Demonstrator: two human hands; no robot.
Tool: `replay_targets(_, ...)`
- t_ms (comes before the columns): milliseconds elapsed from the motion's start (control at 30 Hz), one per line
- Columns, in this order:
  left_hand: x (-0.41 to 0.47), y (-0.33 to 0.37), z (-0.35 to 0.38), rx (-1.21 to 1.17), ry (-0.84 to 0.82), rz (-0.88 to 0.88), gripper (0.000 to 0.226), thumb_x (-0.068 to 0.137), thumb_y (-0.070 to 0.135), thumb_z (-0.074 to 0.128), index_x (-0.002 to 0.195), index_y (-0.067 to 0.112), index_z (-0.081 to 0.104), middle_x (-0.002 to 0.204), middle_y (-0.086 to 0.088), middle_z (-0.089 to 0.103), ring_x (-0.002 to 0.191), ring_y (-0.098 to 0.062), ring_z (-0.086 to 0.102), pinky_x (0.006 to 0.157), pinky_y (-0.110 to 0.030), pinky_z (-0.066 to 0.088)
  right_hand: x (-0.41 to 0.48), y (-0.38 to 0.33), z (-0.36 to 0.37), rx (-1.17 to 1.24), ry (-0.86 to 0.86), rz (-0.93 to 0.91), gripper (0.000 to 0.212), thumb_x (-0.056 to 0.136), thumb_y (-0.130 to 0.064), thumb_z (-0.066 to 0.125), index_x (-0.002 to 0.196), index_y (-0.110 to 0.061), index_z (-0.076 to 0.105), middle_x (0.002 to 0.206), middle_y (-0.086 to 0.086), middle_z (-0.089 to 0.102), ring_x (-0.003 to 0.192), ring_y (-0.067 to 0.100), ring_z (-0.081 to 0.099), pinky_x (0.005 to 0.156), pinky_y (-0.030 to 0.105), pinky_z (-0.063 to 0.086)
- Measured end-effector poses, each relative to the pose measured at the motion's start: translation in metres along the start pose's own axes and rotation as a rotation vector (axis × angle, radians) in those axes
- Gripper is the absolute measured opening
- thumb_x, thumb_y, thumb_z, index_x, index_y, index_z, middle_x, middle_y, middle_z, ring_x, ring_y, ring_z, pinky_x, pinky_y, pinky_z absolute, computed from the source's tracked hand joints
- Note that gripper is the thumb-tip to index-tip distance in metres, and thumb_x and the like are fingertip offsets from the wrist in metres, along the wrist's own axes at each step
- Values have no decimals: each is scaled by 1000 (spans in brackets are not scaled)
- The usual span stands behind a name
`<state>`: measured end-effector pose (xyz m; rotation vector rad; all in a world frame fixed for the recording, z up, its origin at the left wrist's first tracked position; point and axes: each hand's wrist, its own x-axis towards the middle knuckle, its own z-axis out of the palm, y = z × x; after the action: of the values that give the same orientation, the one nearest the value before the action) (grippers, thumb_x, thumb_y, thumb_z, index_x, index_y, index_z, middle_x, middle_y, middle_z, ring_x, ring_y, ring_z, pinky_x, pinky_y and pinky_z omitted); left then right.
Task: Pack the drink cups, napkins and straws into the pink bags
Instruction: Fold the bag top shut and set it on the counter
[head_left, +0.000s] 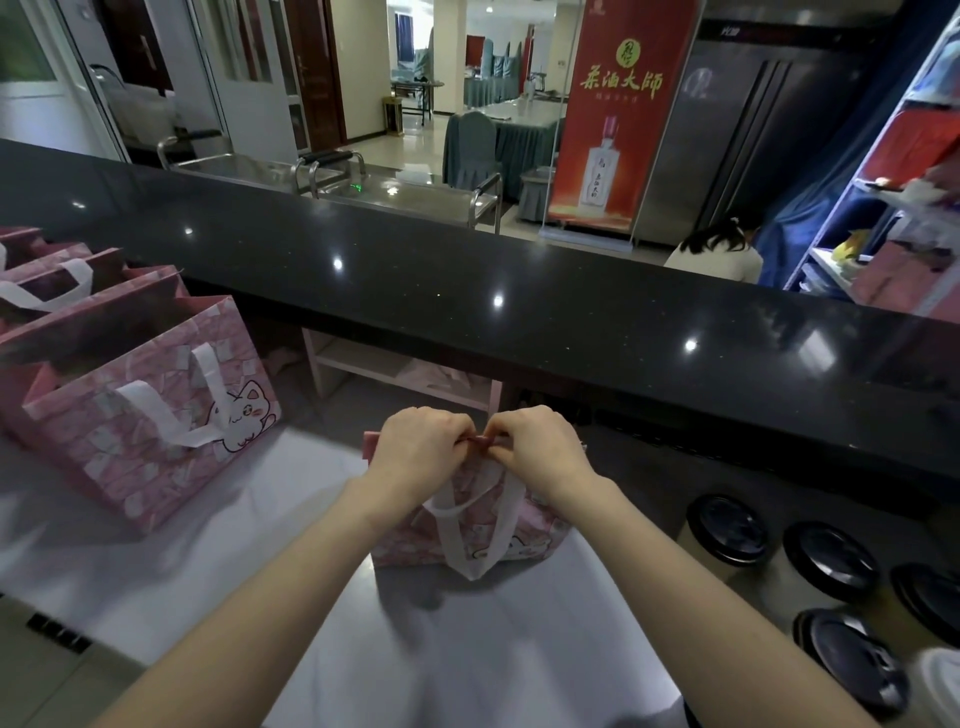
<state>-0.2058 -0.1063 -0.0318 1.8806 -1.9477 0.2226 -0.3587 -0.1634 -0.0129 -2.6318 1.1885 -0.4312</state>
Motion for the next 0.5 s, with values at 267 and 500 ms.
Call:
replay_targets(267, -11, -39, -27, -166, -79, -105, 35, 86, 48, 64, 112, 26, 69, 104, 8, 71, 96, -13, 65, 77, -25, 48, -8, 39, -29, 166, -74, 108, 32, 79, -28, 77, 110, -27, 69, 103, -8, 70, 96, 10, 64, 85, 31, 54)
replay_targets(500, -48, -78, -36, -254, -64, -251, 14, 87, 29, 70, 96, 20, 75, 84, 1, 73, 78, -17, 65, 68, -31, 49, -13, 65, -35, 49, -7, 158, 8, 83, -20, 72, 90, -23, 75, 86, -4, 71, 83, 14, 64, 79, 35, 55)
